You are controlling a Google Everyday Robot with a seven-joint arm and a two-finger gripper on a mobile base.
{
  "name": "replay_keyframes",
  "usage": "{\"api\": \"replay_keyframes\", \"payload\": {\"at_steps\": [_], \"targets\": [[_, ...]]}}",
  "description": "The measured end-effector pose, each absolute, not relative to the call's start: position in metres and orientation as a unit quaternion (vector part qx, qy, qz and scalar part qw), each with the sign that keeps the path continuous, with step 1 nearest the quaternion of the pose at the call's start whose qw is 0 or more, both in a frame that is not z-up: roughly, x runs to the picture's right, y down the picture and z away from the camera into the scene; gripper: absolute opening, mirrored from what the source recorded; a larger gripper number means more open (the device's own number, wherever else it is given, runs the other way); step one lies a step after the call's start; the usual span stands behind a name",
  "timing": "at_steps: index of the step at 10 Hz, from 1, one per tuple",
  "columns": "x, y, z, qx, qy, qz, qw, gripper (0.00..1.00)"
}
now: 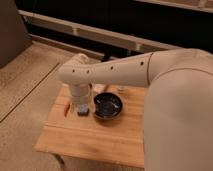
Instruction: Place the ceramic cup in the ceramic bowl
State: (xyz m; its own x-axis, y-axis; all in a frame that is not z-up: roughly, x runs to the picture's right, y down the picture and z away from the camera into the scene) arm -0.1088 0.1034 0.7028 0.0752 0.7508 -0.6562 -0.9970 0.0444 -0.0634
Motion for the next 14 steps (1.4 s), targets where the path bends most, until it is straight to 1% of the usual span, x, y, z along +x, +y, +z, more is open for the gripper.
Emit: {"api": "replay_keyframes", "payload": {"at_steps": [10,12,14], "targets": [[-0.109,0.102,0.702,-0.262,0.232,0.639,0.685,0.65],[-0.109,0.089,0.704,-0.24,0.212,0.648,0.691,0.65],[-0.109,0.049,0.709,-0.176,0.157,0.661,0.713,0.65]]}}
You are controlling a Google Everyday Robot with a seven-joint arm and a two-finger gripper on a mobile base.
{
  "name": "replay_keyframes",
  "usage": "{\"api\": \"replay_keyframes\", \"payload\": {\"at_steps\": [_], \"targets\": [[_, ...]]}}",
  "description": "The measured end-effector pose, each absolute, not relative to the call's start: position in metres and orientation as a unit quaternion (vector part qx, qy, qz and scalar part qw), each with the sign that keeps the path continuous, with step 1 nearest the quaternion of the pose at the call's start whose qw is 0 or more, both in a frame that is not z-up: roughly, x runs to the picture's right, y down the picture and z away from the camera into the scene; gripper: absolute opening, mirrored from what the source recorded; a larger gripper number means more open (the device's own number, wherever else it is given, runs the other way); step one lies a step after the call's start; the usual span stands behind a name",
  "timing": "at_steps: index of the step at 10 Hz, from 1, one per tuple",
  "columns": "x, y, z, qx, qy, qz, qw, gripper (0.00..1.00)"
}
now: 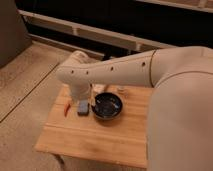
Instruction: Place the ceramic cup in the ceramic bowl
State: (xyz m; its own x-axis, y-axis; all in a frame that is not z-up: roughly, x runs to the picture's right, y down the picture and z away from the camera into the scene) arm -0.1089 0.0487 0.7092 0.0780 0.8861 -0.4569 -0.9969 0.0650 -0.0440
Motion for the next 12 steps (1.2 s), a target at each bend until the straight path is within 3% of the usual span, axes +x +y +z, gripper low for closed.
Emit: {"api": "replay_keyframes", "payload": {"at_steps": [2,5,9,12], "targets": [[-0.105,0.011,0.711,-0.111,0.113,0.666,0.729,0.65],[-0.094,-0.009,0.71,-0.08,0.081,0.682,0.723,0.65],[-0.099,-0.009,0.71,-0.087,0.074,0.683,0.722,0.65],[-0.099,-0.026,0.719,-0.133,0.02,0.72,0.68,0.65]]}}
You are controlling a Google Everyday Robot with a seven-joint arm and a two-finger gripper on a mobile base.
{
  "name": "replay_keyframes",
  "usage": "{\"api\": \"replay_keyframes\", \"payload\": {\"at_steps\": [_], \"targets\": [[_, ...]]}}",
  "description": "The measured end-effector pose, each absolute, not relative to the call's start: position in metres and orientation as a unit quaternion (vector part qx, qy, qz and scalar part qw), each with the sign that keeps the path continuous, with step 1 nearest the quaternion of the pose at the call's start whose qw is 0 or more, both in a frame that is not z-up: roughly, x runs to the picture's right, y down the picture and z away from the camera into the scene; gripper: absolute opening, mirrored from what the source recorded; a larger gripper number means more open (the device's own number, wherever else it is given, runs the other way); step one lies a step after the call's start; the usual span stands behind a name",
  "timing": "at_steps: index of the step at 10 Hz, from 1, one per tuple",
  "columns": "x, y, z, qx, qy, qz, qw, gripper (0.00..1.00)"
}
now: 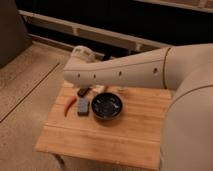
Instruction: Place the ceramic cup in the ceramic bowl
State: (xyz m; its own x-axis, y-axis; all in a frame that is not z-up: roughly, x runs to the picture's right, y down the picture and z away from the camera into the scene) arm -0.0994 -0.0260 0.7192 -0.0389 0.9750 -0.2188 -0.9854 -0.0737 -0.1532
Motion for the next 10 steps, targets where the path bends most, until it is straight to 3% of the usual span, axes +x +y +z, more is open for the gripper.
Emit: {"api": "replay_keyframes", "payload": {"at_steps": [3,6,8,10], "targets": [[-0.044,-0.068,0.726,-0.165,-0.056,0.806,0.566,0.65],[0.034,-0.087,0.739,-0.148,-0.065,0.844,0.512,0.65],[0.071,-0.081,0.751,-0.125,-0.025,0.835,0.536,0.65],[0.092,-0.071,0.768,-0.082,0.059,0.788,0.607,0.65]]}}
